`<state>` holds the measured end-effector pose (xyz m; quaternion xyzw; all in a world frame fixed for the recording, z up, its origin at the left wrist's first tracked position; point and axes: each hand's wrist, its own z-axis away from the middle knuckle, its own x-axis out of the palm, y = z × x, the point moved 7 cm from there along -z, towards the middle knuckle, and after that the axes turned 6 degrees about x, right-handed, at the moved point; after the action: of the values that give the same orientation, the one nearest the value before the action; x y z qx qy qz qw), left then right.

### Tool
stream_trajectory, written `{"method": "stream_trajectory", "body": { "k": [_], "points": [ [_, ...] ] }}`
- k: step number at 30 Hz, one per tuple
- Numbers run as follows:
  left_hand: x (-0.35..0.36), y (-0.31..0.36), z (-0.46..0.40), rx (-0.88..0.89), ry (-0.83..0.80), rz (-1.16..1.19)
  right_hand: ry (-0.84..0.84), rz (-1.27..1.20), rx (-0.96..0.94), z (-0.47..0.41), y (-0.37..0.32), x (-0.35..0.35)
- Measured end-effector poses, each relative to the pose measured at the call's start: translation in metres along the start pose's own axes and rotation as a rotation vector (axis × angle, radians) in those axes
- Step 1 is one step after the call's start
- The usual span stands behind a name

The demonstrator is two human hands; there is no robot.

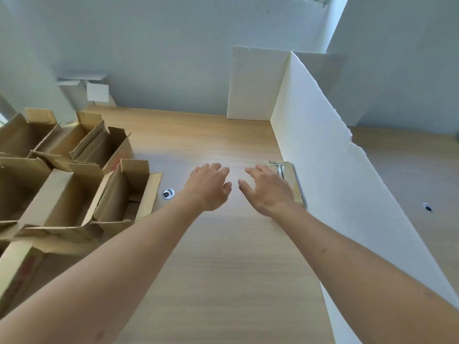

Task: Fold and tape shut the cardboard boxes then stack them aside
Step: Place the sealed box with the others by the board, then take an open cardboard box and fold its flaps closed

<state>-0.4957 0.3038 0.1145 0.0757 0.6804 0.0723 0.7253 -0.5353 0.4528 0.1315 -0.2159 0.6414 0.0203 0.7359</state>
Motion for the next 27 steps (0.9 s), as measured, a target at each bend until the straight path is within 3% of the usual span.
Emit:
{"method": "stream_trajectory", "body": {
  "k": [16, 27],
  "points": [
    [-0.046, -0.009, 0.293, -0.302, 0.219, -0.044, -0.042, 0.015, -0.425, 0.219, -0.133, -0.008],
    [-0.052, -0.126, 0.473, -0.494, 0.240, -0.022, -0.129, -0.025, -0.573, 0.310, -0.299, 0.073]
  ]
}}
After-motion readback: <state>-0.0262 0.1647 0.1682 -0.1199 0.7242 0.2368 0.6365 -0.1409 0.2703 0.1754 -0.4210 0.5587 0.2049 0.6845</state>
